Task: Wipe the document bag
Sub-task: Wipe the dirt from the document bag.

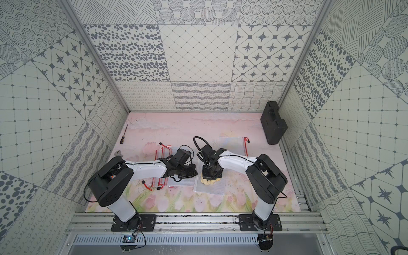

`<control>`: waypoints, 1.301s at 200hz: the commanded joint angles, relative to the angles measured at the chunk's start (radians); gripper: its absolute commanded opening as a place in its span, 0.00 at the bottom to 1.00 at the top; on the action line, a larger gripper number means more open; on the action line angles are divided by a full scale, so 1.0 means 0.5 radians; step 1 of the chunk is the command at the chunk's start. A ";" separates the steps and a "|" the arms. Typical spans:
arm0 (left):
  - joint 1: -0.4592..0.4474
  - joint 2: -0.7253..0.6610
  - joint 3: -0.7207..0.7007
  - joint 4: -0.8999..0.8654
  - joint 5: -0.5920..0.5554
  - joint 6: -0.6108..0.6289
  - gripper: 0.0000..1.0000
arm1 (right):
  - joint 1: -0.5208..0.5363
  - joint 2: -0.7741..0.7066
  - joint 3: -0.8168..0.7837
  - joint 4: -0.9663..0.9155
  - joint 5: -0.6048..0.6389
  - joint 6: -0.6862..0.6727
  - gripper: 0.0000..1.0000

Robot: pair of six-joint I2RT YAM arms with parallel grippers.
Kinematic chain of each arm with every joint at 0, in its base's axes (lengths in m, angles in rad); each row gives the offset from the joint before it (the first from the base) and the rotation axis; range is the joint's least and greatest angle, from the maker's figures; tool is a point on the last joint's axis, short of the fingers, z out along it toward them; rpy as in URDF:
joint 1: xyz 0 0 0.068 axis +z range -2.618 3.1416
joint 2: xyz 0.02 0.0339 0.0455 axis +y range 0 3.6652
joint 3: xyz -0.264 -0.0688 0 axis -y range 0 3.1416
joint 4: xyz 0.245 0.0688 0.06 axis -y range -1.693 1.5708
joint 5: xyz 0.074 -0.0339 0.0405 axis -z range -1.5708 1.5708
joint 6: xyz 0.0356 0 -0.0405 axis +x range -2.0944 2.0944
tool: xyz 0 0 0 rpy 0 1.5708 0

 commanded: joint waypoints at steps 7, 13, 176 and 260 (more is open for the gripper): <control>-0.007 0.080 -0.097 -0.117 -0.169 -0.020 0.00 | -0.019 0.170 0.200 0.017 0.131 0.033 0.00; -0.006 0.086 -0.122 -0.076 -0.163 -0.027 0.00 | -0.047 0.208 0.242 -0.008 0.151 0.019 0.00; -0.005 0.249 -0.091 -0.031 -0.128 -0.015 0.00 | -0.249 0.639 0.837 0.065 -0.116 -0.149 0.00; -0.005 0.233 -0.112 -0.032 -0.154 -0.027 0.00 | -0.919 0.449 0.504 0.035 0.117 -0.283 0.00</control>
